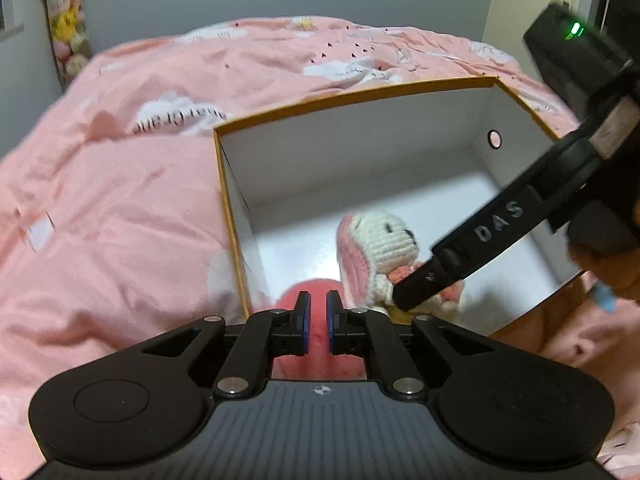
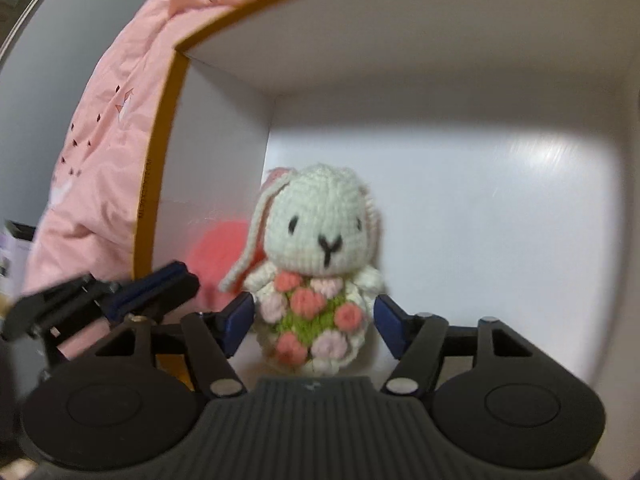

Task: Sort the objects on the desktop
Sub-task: 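Lower the bunny onto the box floor and open the right gripper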

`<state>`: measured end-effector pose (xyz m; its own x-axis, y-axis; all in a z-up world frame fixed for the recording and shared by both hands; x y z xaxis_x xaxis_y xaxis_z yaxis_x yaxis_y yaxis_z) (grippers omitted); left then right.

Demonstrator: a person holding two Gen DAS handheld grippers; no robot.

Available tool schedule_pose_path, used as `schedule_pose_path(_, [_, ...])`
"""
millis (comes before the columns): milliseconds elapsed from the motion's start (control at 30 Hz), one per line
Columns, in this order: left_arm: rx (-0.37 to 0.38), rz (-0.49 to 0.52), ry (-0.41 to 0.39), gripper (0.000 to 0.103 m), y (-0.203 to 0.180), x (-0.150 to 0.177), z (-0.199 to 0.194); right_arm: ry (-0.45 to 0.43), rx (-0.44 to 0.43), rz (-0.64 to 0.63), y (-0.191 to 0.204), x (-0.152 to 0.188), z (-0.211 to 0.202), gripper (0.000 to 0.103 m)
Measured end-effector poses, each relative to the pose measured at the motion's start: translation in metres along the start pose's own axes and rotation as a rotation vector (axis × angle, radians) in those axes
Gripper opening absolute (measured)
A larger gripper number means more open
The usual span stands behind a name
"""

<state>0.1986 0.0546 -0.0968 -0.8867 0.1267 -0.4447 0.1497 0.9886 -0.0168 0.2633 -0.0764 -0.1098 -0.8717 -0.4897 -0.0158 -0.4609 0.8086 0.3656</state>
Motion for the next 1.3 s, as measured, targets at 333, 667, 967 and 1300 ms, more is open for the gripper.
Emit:
schedule_pose_path(333, [-0.001, -0.03, -0.007, 0.007, 0.006, 0.004, -0.001, -0.159, 0.222, -0.261, 0.054, -0.002, 0.01, 0.067])
schedule_pose_path(667, [0.038, -0.032, -0.009, 0.007, 0.005, 0.005, -0.001, -0.065, -0.026, 0.003, 0.016, -0.037, 0.034, 0.048])
schedule_pose_path(967, [0.055, -0.031, 0.004, 0.007, 0.004, 0.004, 0.001, 0.072, -0.378, 0.302, -0.023, -0.016, 0.029, 0.046])
schedule_pose_path(1300, [0.047, -0.021, 0.052, 0.007, -0.004, 0.003, 0.012, 0.106, -0.304, 0.223, -0.008, -0.022, 0.055, 0.051])
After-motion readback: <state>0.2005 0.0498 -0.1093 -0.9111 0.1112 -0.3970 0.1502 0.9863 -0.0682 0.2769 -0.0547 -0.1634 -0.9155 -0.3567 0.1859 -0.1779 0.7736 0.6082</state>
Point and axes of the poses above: each gripper's, at about its wrist camera, not at the fingertips, and z roughly the way its jaws point, y to its left, x to its underside, the point moved 8 cm from there along z, roughly the way its jaws point, and after that the axes turned 14 degrees about y, right-handed, at the moved point
